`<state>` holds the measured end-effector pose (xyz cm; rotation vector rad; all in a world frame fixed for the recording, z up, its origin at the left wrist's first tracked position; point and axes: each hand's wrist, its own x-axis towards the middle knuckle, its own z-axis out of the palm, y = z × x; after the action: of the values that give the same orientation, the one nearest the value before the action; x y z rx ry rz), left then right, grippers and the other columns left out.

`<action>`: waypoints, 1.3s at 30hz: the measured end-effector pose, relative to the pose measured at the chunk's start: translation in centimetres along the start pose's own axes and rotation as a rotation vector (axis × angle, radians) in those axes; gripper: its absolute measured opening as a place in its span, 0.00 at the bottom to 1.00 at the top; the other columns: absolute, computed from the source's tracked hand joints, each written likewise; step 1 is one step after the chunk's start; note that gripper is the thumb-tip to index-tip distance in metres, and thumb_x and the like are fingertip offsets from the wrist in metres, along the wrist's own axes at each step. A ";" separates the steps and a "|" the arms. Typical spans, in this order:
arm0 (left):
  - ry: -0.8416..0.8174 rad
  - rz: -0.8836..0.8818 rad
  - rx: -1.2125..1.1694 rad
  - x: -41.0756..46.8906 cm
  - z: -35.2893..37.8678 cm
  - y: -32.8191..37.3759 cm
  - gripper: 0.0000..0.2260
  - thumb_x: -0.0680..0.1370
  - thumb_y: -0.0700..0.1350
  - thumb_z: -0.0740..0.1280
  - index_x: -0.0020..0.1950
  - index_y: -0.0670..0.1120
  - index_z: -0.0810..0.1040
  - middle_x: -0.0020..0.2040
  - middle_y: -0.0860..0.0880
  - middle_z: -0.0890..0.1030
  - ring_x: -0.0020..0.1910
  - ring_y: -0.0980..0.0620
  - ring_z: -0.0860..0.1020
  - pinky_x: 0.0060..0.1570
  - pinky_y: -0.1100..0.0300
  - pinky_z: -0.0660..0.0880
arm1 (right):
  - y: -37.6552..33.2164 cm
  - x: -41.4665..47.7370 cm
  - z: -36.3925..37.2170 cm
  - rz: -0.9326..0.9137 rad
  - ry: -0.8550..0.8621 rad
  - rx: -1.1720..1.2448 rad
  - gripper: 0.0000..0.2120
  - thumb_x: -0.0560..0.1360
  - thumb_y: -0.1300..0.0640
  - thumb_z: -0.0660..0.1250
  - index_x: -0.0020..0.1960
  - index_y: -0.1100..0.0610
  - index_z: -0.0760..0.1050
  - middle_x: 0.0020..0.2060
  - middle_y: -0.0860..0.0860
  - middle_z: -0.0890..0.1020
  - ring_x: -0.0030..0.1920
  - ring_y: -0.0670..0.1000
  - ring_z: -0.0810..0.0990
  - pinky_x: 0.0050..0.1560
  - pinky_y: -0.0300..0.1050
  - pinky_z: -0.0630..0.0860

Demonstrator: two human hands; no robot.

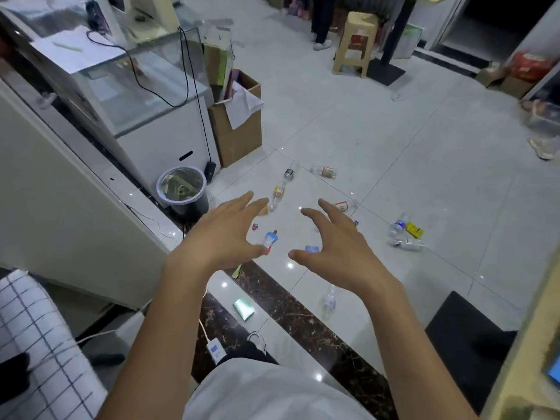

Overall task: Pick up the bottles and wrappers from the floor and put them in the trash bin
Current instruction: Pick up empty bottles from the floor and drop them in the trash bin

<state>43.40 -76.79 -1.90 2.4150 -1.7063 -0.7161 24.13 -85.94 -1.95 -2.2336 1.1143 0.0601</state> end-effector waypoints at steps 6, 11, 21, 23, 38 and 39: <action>-0.036 0.021 -0.011 4.8 -2.3 -3.2 0.42 0.74 0.58 0.72 0.81 0.60 0.49 0.82 0.56 0.47 0.80 0.52 0.51 0.75 0.49 0.55 | -2.0 5.8 -0.1 0.027 -0.012 0.001 0.38 0.75 0.38 0.69 0.79 0.41 0.56 0.82 0.43 0.48 0.81 0.50 0.47 0.78 0.62 0.56; -0.083 0.013 -0.043 8.2 -3.2 -4.9 0.43 0.74 0.58 0.73 0.81 0.60 0.50 0.82 0.56 0.47 0.80 0.52 0.51 0.75 0.48 0.56 | -2.1 9.6 -0.7 0.031 -0.034 0.003 0.38 0.74 0.38 0.70 0.79 0.41 0.57 0.81 0.42 0.48 0.81 0.49 0.47 0.78 0.60 0.56; -0.097 -0.114 -0.116 16.7 -5.0 -7.7 0.43 0.75 0.55 0.73 0.81 0.60 0.48 0.82 0.57 0.45 0.80 0.52 0.49 0.77 0.49 0.56 | -0.7 22.4 -4.1 -0.063 -0.099 0.020 0.37 0.74 0.41 0.72 0.78 0.40 0.58 0.81 0.41 0.50 0.80 0.47 0.48 0.76 0.52 0.56; -0.079 -0.159 -0.115 19.0 -5.8 -8.0 0.44 0.75 0.55 0.72 0.81 0.60 0.47 0.82 0.57 0.45 0.80 0.52 0.49 0.77 0.50 0.56 | -0.4 25.8 -5.4 -0.096 -0.116 -0.011 0.38 0.74 0.40 0.72 0.78 0.40 0.58 0.81 0.41 0.49 0.80 0.47 0.48 0.76 0.51 0.55; 0.006 -0.339 -0.090 31.4 -10.8 -4.8 0.43 0.75 0.60 0.71 0.82 0.58 0.47 0.82 0.55 0.46 0.80 0.52 0.50 0.76 0.51 0.55 | 0.8 43.1 -13.7 -0.272 -0.259 -0.108 0.40 0.72 0.37 0.72 0.79 0.41 0.58 0.82 0.43 0.50 0.81 0.50 0.49 0.78 0.59 0.58; 0.009 -0.351 -0.082 31.7 -10.9 -5.0 0.43 0.75 0.60 0.70 0.82 0.59 0.47 0.82 0.55 0.46 0.80 0.52 0.49 0.76 0.50 0.55 | 0.9 43.7 -13.7 -0.274 -0.274 -0.100 0.41 0.72 0.38 0.73 0.79 0.41 0.58 0.82 0.43 0.50 0.81 0.50 0.49 0.77 0.59 0.59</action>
<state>60.72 -105.85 -4.00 2.6828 -1.2322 -0.7935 48.37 -124.77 -4.86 -2.3597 0.6673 0.3035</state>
